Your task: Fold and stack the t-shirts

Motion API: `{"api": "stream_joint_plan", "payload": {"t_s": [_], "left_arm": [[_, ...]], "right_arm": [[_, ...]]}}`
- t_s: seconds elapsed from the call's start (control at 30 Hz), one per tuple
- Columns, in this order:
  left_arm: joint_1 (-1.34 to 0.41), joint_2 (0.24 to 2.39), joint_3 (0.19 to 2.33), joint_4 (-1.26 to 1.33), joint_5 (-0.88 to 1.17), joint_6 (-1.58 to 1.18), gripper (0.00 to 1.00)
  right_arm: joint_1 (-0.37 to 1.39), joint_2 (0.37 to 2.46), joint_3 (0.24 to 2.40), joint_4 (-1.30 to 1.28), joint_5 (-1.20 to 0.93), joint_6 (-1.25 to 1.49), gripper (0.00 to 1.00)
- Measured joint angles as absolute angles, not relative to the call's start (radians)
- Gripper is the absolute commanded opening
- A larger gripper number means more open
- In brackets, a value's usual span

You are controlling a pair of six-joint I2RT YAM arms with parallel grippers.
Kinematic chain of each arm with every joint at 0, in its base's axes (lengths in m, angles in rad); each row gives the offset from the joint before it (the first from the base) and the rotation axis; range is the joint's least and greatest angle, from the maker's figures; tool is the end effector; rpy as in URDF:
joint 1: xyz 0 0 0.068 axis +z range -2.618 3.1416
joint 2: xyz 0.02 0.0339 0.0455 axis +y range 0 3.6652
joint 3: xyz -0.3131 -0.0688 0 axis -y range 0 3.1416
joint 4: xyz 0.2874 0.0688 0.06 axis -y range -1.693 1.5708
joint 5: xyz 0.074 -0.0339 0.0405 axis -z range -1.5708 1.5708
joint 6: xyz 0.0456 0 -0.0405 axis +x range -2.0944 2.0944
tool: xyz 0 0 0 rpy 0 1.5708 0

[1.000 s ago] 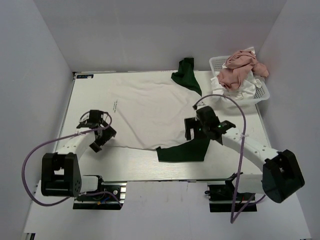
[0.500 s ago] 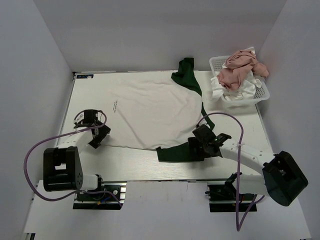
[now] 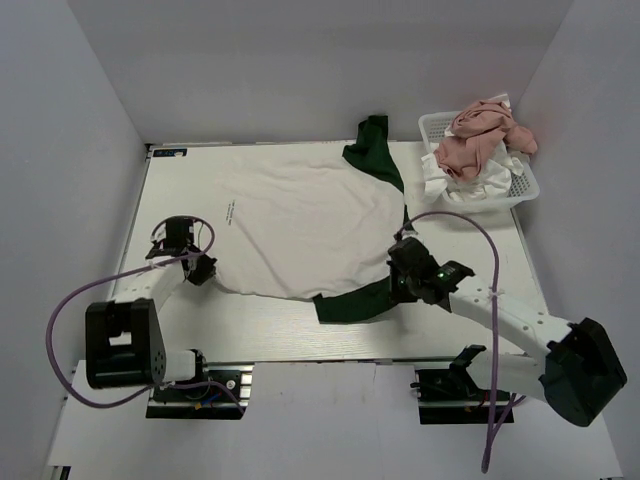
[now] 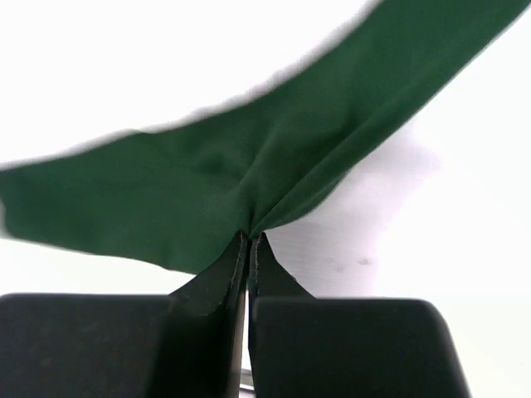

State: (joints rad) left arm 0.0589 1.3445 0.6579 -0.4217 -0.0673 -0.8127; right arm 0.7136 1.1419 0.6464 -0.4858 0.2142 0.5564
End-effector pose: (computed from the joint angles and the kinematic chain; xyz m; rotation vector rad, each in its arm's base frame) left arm 0.2627 0.0186 0.1759 -1.1521 2.4236 -0.1486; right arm 0.1856 0.1478 0.2158 -0.1165 2.5327 0.2370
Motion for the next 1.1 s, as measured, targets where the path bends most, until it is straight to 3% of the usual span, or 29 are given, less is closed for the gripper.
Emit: {"api": "stream_joint_plan", "payload": {"t_s": [0.27,0.4,0.57,0.63,0.67,0.7,0.77,0.83,1.03,1.1], "left_arm": [[0.059,1.169,0.662,-0.434,-0.104,-0.809,0.0],[0.063,1.328,0.732,-0.44,-0.103,-0.807,0.0],[0.07,1.479,0.792,-0.416,-0.086,-0.801,0.0],[0.071,1.514,0.808,-0.413,-0.082,-0.801,0.0],[0.071,1.527,0.817,-0.412,-0.081,-0.8,0.0],[0.073,1.542,0.829,-0.412,-0.081,-0.796,0.0],[0.076,1.571,0.86,-0.413,-0.078,-0.787,0.0],[0.079,1.597,0.886,-0.41,-0.078,-0.778,0.0],[0.082,1.647,0.905,-0.4,-0.059,-0.755,0.0],[0.083,1.649,0.909,-0.393,-0.049,-0.749,0.0]], "right_arm": [[0.692,1.142,0.921,-0.521,0.261,0.551,0.0],[0.629,1.338,1.078,-0.528,0.286,0.538,0.0],[0.555,1.726,1.479,-0.583,0.265,0.482,0.0],[0.529,1.918,1.699,-0.611,0.237,0.457,0.2],[0.52,2.016,1.826,-0.652,0.228,0.44,0.52],[0.514,2.096,1.922,-0.667,0.22,0.434,0.71],[0.504,2.203,2.024,-0.678,0.206,0.398,0.73],[0.501,2.207,1.963,-0.68,0.186,0.37,0.74],[0.508,1.914,1.443,-0.533,0.075,0.338,0.78],[0.506,1.851,1.394,-0.494,0.067,0.335,0.72]]}}
